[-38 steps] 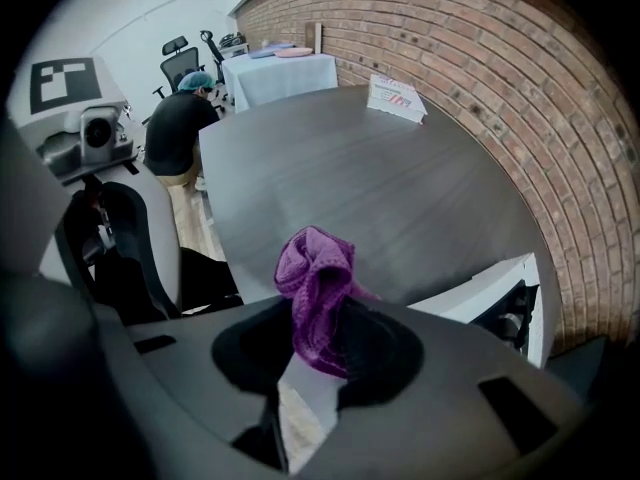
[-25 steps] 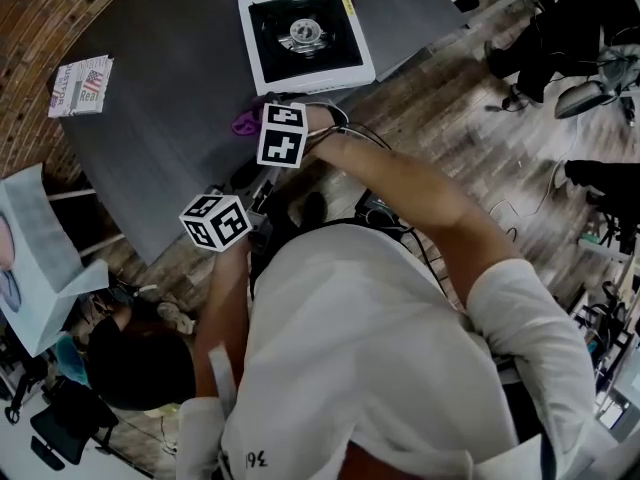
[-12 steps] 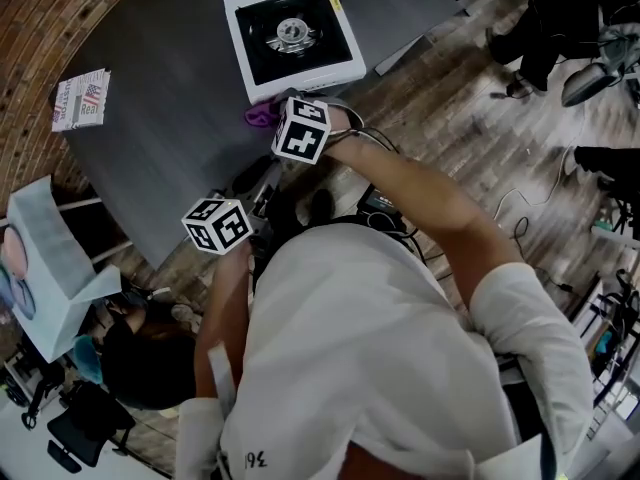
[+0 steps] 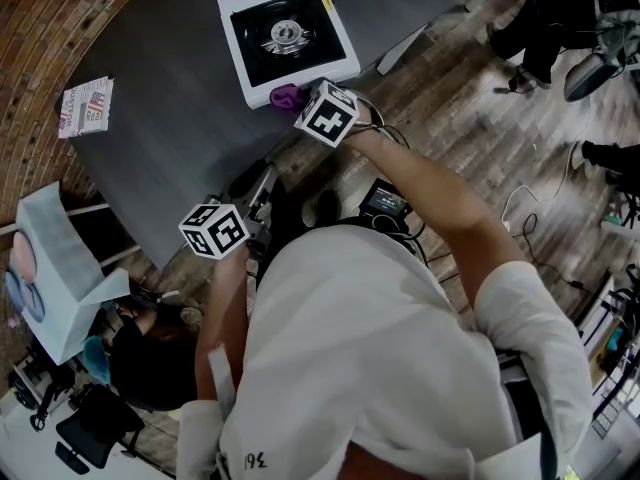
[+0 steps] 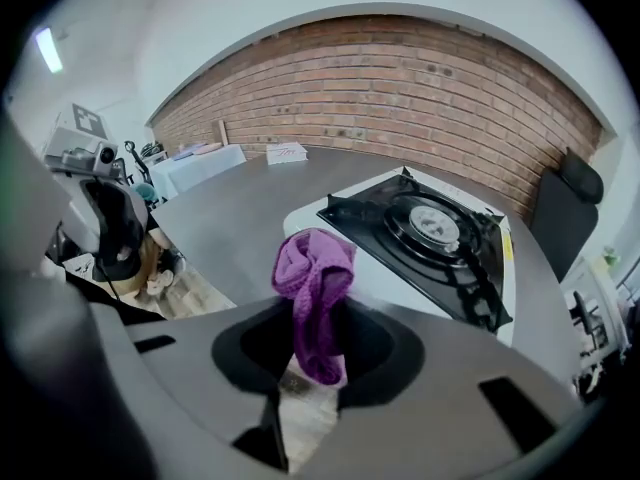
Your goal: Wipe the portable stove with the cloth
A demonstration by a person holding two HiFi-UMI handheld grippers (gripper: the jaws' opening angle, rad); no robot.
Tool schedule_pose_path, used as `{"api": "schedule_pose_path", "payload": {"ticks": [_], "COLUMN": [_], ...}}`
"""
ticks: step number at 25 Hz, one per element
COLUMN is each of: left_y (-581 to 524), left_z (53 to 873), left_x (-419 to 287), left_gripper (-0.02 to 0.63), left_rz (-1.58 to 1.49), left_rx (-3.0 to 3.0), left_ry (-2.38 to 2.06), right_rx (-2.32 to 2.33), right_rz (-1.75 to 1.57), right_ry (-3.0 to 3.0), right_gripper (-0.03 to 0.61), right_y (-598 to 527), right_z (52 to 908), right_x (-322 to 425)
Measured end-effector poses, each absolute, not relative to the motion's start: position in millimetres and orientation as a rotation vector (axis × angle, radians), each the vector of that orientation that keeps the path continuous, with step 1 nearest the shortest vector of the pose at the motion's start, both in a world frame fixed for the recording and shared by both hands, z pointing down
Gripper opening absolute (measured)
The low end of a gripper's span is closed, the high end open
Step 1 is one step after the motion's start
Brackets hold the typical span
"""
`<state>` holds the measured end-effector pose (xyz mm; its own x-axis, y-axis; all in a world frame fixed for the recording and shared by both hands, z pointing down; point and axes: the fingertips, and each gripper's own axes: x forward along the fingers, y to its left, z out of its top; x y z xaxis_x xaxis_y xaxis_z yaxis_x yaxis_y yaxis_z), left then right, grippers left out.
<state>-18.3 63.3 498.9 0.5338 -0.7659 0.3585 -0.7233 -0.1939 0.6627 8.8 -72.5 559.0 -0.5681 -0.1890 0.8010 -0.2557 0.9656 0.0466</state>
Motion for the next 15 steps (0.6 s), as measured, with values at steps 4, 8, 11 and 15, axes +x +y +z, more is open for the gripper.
{"api": "schedule_pose_path", "payload": {"ticks": [4,8,11,15], "left_y": [67,71,74,77], "left_z": [494,491,487,484], "left_x": [-14,-9,-7,-5], "left_gripper": [0.114,0.114,0.114,0.114], "left_rz": [-0.063,-0.073,-0.085,-0.096], "left_rx": [1.951,1.96,1.964,1.972], "left_ry": [-1.217,-1.217,-1.22,-1.22], "right_rx": [0.377,0.445,0.495,0.551], "right_rz": [0.127,0.175,0.201,0.205], "right_ry": [-2.194,-2.197,-2.184,-2.166], "right_gripper": [0.109,0.109,0.109,0.11], "right_y": [-83,-94,-102,-111], "right_z": [559,561,562,558], "right_x": [29,49,64,81]}}
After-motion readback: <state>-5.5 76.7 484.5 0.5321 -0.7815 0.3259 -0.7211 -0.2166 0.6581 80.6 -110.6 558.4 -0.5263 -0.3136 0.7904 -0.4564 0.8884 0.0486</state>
